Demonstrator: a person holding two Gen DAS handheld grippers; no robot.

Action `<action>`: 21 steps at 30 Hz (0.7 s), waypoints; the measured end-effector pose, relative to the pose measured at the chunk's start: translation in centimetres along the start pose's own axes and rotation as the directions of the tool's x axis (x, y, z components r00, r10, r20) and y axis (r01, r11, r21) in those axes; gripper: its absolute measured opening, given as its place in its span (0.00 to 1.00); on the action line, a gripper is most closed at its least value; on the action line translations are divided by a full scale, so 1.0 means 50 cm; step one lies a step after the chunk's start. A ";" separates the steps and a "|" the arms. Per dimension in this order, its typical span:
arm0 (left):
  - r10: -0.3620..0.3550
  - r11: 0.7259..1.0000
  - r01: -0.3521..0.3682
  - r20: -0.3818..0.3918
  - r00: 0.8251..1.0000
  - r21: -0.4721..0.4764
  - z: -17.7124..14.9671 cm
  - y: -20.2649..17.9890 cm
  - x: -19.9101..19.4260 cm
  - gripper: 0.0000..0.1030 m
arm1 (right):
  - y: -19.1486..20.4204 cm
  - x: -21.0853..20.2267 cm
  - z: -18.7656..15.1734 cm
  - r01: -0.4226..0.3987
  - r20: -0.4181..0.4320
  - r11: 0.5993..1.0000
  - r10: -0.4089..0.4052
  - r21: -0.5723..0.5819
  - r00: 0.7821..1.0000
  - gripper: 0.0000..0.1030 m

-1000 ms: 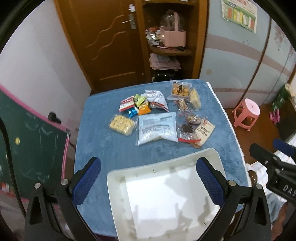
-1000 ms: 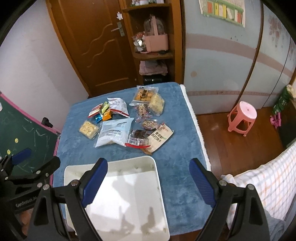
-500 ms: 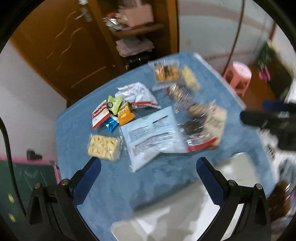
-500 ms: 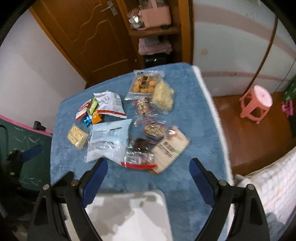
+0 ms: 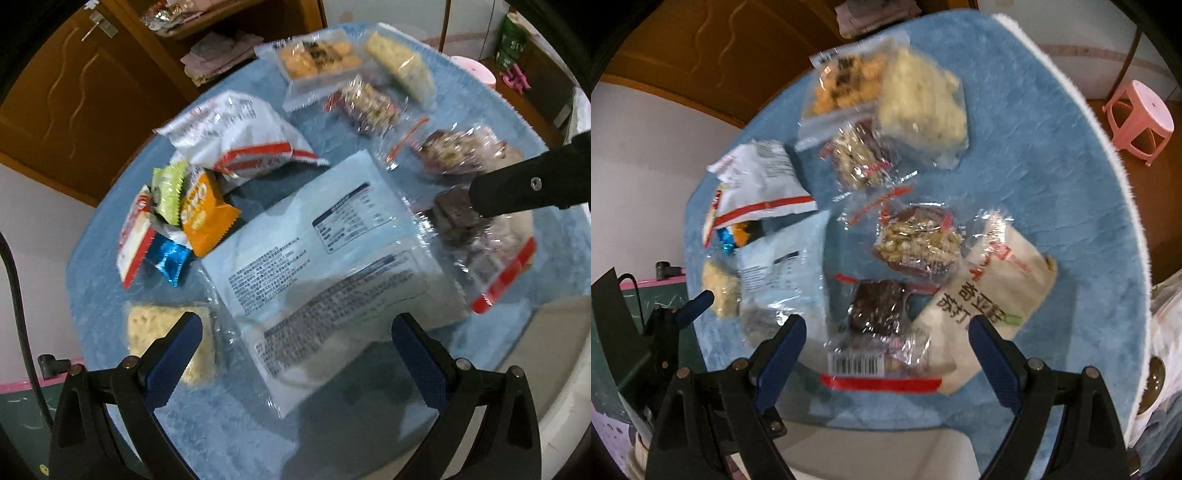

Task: Organize snacks
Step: 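Move left gripper to the light-blue bag while right gripper reaches the dark snack bag, then close left gripper on the light-blue bag while right gripper grasps the dark bag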

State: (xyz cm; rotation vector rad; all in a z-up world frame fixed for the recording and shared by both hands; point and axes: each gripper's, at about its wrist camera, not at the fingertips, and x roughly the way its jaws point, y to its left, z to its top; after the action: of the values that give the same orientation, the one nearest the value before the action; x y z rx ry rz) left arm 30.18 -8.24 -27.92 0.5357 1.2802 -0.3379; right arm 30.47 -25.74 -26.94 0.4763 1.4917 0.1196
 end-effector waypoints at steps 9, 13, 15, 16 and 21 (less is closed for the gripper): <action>-0.157 0.975 0.155 -0.002 0.988 -0.159 -0.025 0.055 0.053 1.00 | 0.080 0.049 -0.002 0.071 0.004 0.987 -0.071 -0.142 0.997 0.81; -0.253 0.937 0.243 -0.011 0.967 -0.252 -0.043 0.087 0.077 1.00 | 0.113 0.072 -0.016 0.117 0.009 0.967 -0.118 -0.226 0.993 0.77; -0.286 0.922 0.270 -0.017 0.958 -0.277 -0.051 0.100 0.088 1.00 | 0.121 0.075 -0.025 0.144 0.023 0.955 -0.143 -0.259 0.989 0.63; -0.296 0.917 0.278 -0.022 0.955 -0.286 -0.054 0.103 0.094 1.00 | 0.118 0.077 -0.030 0.105 -0.003 0.959 -0.109 -0.264 0.994 0.48; -0.306 0.917 0.281 -0.047 0.951 -0.284 -0.044 0.092 0.114 1.00 | 0.095 0.071 -0.047 0.033 -0.026 0.962 -0.041 -0.272 0.999 0.38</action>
State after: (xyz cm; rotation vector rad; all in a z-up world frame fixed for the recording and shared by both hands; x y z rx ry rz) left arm 32.28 -2.88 -32.95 0.1204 1.4717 -0.3807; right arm 29.52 -19.59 -28.48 0.2257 1.4869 0.2993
